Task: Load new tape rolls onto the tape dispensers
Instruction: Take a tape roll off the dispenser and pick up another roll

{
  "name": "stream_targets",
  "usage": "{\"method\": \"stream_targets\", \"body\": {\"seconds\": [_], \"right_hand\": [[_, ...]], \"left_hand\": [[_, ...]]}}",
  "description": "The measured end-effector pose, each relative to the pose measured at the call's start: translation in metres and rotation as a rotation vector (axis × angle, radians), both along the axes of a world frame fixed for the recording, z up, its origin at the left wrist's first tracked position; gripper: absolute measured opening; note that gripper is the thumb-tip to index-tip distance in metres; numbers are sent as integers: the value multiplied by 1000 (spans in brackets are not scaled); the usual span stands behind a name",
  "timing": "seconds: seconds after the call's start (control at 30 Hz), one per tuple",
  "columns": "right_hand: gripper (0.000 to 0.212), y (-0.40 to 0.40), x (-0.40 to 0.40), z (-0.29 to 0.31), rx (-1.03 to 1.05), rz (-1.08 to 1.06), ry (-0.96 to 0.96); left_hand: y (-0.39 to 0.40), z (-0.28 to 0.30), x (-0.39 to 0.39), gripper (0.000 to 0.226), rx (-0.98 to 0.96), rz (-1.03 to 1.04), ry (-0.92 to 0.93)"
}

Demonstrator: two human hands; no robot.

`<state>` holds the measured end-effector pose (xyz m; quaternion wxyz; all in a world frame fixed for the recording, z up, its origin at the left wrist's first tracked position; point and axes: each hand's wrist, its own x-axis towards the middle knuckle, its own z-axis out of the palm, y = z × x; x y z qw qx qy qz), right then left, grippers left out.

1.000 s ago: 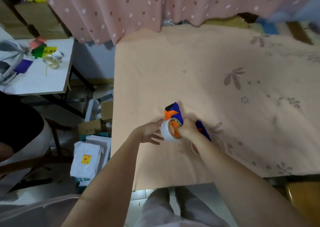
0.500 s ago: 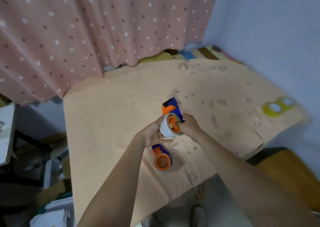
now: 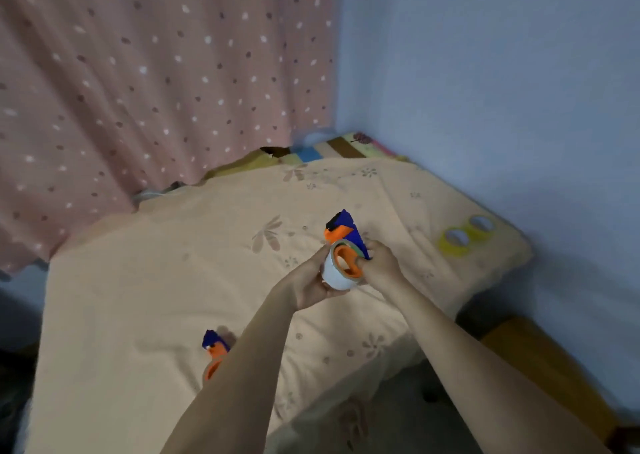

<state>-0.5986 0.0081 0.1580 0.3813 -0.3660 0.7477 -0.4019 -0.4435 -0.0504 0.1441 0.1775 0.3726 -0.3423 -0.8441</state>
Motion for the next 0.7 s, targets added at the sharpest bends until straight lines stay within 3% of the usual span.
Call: {"method": "stream_targets", "body": {"seconds": [0.33,0.7], "right_hand": [[27,-8,-107,9,-11,-100,-153],[16,-83,-195,1,98,-113,-140]], "left_hand": [[-18,0,-118,51,-34,29,46],[-98,-23,-196,50,47,1,122]]}}
